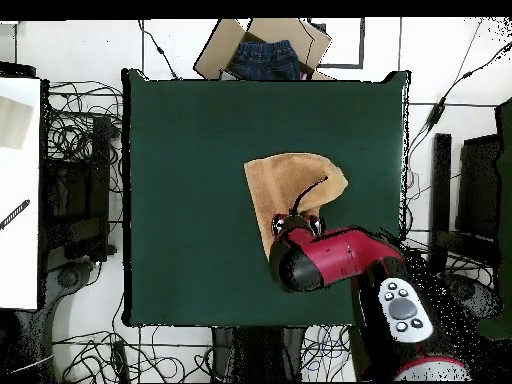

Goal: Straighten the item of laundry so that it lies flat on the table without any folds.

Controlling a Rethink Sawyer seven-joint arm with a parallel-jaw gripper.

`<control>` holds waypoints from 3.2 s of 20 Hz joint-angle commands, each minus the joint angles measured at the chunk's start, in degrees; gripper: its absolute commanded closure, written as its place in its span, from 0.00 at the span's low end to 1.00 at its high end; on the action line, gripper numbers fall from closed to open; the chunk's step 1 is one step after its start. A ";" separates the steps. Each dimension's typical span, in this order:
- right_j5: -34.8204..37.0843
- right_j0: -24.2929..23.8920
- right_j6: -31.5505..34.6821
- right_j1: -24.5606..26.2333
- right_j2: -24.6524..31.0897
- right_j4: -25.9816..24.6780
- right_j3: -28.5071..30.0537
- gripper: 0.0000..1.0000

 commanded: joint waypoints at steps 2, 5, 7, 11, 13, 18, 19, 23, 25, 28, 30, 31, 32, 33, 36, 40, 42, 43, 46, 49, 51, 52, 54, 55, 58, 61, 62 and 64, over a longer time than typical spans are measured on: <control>-4.99 2.73 11.72 3.27 -9.15 3.69 -1.99 1.00; -5.25 2.53 10.10 3.18 -9.22 5.19 -1.43 1.00; -4.21 1.31 8.97 2.88 -7.88 6.22 -0.80 1.00; 16.82 -11.79 -1.60 3.25 6.91 17.31 1.49 1.00; 21.05 -14.01 -5.53 3.97 9.11 18.96 -0.50 1.00; 23.62 -16.03 -9.03 3.64 10.95 18.64 -2.75 1.00; 23.62 -16.49 -9.14 3.96 11.43 18.27 -2.98 1.00; 22.47 -18.67 -9.40 6.94 13.46 16.35 -3.79 1.00; 21.74 -19.80 -9.97 8.80 14.35 15.46 -4.27 1.00; 21.98 -21.12 -11.20 10.94 15.56 14.61 -5.25 1.00; 23.19 -22.29 -13.11 11.83 16.97 14.36 -5.63 1.00; 23.62 -22.95 -13.62 12.29 17.71 14.43 -5.66 1.00; 24.06 -23.60 -14.13 12.75 18.45 14.50 -5.68 1.00; 24.50 -24.26 -14.64 13.20 19.18 14.57 -5.70 0.00; 25.69 -25.53 -15.69 14.32 20.76 14.46 -6.12 0.00; 27.37 -26.47 -16.61 15.07 22.21 13.84 -6.89 0.00; 27.93 -26.82 -16.90 15.39 22.72 13.62 -7.24 0.00; 28.23 -26.92 -16.92 15.50 22.89 13.60 -7.39 0.00; 28.65 -26.90 -16.38 15.52 23.04 13.83 -7.25 0.00; 29.21 -27.01 -16.85 15.91 23.19 14.15 -7.40 0.00; 29.44 -26.91 -16.89 15.45 23.08 14.49 -7.20 0.00; 30.12 -26.56 -16.77 14.34 22.95 14.90 -6.93 0.00; 33.81 -24.83 -16.24 8.24 22.74 16.57 -5.67 0.00; 35.77 -23.47 -16.10 4.00 22.41 17.03 -5.09 0.00; 36.71 -19.05 -16.30 -5.96 20.38 14.08 -4.39 0.00; 32.39 -16.53 -15.97 -11.07 19.64 9.46 -3.13 0.00; 31.89 -16.00 -14.85 -11.58 19.24 9.05 -2.78 0.00; 30.57 -15.51 -13.23 -12.21 18.87 8.62 -1.84 0.00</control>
